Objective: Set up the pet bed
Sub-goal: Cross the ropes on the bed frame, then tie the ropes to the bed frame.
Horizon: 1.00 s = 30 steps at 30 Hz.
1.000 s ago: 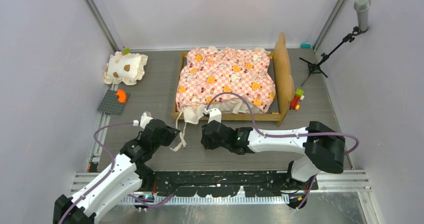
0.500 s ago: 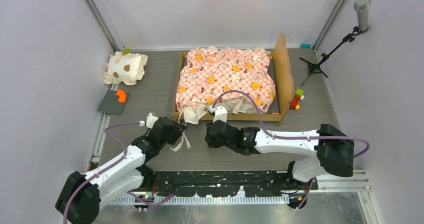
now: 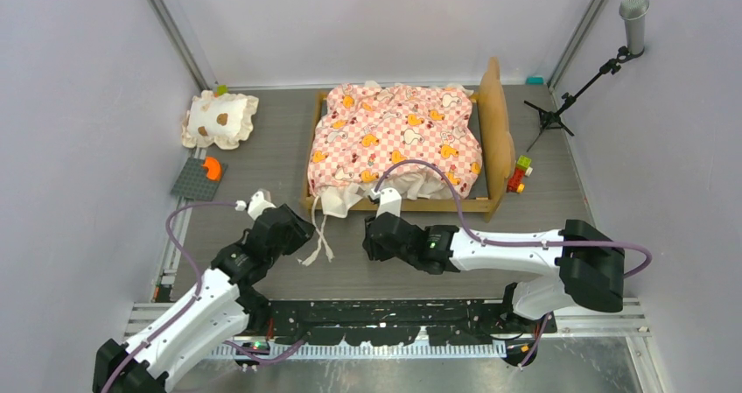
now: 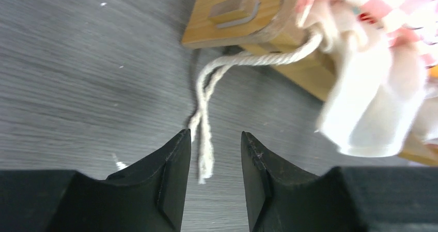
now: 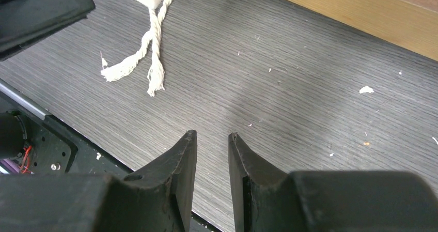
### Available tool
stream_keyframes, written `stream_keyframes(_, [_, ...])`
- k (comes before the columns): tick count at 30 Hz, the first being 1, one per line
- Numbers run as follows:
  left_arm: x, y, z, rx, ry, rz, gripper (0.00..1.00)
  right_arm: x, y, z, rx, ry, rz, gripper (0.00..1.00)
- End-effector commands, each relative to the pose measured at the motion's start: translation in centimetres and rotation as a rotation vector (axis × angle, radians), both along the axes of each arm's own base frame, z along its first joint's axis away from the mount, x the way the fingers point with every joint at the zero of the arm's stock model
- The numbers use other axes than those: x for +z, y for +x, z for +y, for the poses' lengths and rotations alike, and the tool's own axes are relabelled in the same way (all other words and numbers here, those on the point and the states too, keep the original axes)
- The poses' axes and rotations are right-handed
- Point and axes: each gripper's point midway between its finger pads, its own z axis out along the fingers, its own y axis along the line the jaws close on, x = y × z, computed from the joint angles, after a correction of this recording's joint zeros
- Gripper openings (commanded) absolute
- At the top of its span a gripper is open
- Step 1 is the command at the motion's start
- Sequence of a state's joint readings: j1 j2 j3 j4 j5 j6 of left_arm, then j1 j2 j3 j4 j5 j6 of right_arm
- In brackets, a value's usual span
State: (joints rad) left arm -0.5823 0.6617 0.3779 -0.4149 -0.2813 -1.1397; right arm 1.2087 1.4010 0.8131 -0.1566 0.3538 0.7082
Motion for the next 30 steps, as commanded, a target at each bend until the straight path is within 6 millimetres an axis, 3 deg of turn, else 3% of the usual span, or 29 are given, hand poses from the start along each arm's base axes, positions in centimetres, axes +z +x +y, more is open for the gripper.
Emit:
stream_keyframes(1, [-2.5, -2.0, 1.7, -0.089, 0.179, 0.095, 0.41, 1.3, 0.2, 1.0, 0.024, 0.042, -0.034, 0.34])
stream_keyframes(9, [-5.3, -3.1, 2.1, -0.158, 0.279, 0.21, 0.41, 0.6, -0.1, 2.1, 0.057, 0.042, -0.01, 0.34])
stream_keyframes(13, [-5.2, -3.0, 1.5, -0.204, 0.274, 0.198, 0.41, 0.4, -0.1, 2.2, 0.061, 0.047, -0.01, 0.34])
stream_keyframes(18, [-5.1, -3.6, -0.8, -0.325, 0.193, 0.171, 0.41, 0.0, -0.1, 2.3, 0.063, 0.043, -0.007, 0.34])
stream_keyframes(23, [-5.7, -4.2, 0.0, -0.361, 0.266, 0.212, 0.4, -0.2, -0.2, 2.7, 0.072, 0.054, 0.002, 0.34])
stream_keyframes(30, [-5.9, -4.7, -0.9, -0.438, 0.306, 0.254, 0.38, -0.3, -0.2, 2.9, 0.075, 0.059, 0.004, 0.35])
